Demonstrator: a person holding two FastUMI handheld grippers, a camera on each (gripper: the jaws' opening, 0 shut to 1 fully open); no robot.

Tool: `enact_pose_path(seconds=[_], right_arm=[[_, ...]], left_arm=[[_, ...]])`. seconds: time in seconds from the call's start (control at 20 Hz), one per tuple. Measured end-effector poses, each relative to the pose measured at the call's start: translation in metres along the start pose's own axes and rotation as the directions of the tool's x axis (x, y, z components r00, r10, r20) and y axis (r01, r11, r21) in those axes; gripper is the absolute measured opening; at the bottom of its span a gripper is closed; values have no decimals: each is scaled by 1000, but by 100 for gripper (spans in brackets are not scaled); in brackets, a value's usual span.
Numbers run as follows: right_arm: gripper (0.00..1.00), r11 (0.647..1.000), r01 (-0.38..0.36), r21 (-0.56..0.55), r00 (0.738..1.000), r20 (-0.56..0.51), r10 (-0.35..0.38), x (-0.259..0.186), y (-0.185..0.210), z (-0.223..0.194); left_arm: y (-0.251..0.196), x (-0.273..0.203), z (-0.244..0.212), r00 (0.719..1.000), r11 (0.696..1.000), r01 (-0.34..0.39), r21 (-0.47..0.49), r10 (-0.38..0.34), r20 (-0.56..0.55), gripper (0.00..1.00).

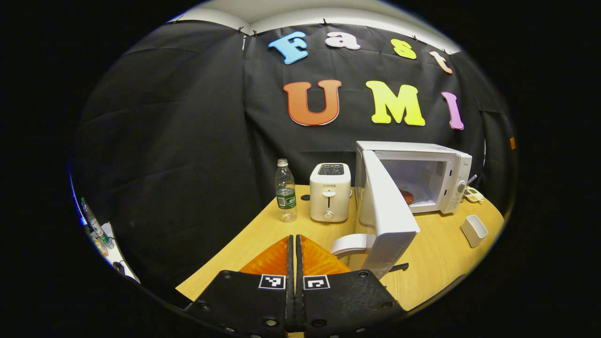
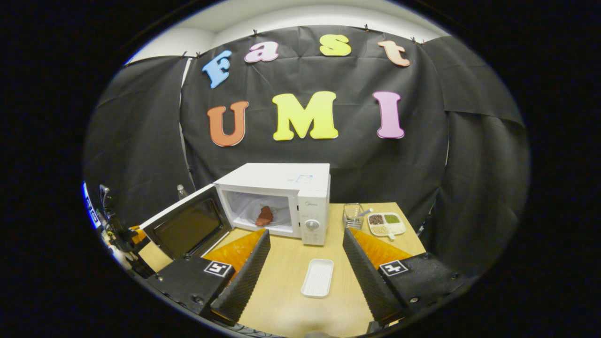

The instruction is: Open the microwave oven with the left hand, put the food in, and close the microwave oven.

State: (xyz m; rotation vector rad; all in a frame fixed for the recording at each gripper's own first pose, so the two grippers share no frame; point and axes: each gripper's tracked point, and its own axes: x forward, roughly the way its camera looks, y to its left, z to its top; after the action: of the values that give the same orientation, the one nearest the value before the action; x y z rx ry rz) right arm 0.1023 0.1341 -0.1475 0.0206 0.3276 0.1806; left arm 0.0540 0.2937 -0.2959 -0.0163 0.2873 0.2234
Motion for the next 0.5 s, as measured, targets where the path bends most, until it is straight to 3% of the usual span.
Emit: enact_pose_path(seconds=[0.1, 0.15, 0.2, 0.4, 0.45, 0.5], right_arm=[[92, 1000, 4, 14, 1000, -13, -4, -1, -1, -2], [99, 1000, 8, 7, 1000, -6, -7, -4, -2, -1], [92, 1000, 12, -9, 1000, 4, -12, -4, -3, 2], [92, 999, 22, -37, 1000, 3, -22, -6, -6, 2], [99, 999, 28, -37, 1000, 6, -28, -6, -7, 3], [99, 999, 31, -37, 1000, 7, -30, -6, -7, 5]], left_arm=[[-5, 3, -1, 1000, 1000, 0, 8, 0, -1, 0], [-11, 3, -2, 1000, 1000, 14, -3, -14, 4, 0], [-17, 3, -4, 1000, 1000, 25, -4, -25, -1, 0], [-54, 3, -8, 995, 995, 95, -6, -95, -10, 0], [-68, 5, -8, 992, 992, 124, -14, -124, -15, 0], [-84, 1, -8, 990, 990, 142, -17, -142, -11, 0]])
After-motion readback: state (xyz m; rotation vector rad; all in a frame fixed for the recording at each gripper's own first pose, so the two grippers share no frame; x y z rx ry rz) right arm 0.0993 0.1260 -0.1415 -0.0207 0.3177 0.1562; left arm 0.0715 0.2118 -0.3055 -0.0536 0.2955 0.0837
